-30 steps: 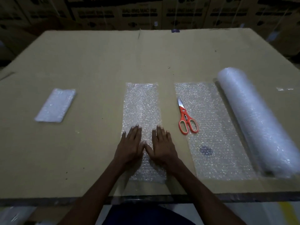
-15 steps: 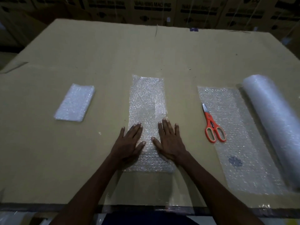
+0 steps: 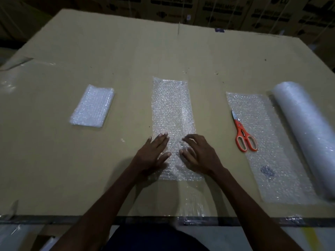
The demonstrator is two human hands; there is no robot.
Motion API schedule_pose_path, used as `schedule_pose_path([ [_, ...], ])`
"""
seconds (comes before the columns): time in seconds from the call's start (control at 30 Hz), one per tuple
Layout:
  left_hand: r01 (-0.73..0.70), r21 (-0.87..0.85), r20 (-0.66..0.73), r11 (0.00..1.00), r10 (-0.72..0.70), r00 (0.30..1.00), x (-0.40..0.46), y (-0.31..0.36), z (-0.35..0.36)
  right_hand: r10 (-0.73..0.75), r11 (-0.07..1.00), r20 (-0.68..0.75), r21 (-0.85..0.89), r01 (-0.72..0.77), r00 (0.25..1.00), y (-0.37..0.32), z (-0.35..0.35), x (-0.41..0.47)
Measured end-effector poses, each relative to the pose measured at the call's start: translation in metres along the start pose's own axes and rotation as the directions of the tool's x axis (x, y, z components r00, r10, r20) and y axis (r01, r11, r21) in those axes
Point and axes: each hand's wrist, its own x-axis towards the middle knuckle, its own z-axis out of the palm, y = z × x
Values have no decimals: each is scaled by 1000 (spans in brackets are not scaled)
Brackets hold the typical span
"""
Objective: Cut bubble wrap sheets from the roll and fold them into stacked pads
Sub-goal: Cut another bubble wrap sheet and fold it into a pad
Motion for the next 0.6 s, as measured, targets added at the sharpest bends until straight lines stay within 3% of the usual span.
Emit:
schedule_pose_path([
  [0.13, -162, -53, -197, 985, 149, 969, -32, 13, -5, -129, 992, -55, 8, 129, 990, -6, -4, -34],
  [0.27, -205, -58, -247, 977, 185, 951, -53, 34, -10, -174, 984, 87, 40, 171, 981, 3, 2, -62],
  [0.37, -134, -71, -151, 988, 122, 981, -59, 43, -15, -171, 985, 129, 16, 170, 977, 0, 0, -70],
  [0.47, -71, -91, -76, 993, 65, 995, -62, 50, -19, -113, 994, 79, -3, 113, 990, -7, -1, -69],
  [0.6, 71, -223, -168, 972, -110, 980, -54, 59, -36, 60, 990, 6, 130, -60, 998, -14, -12, -65],
])
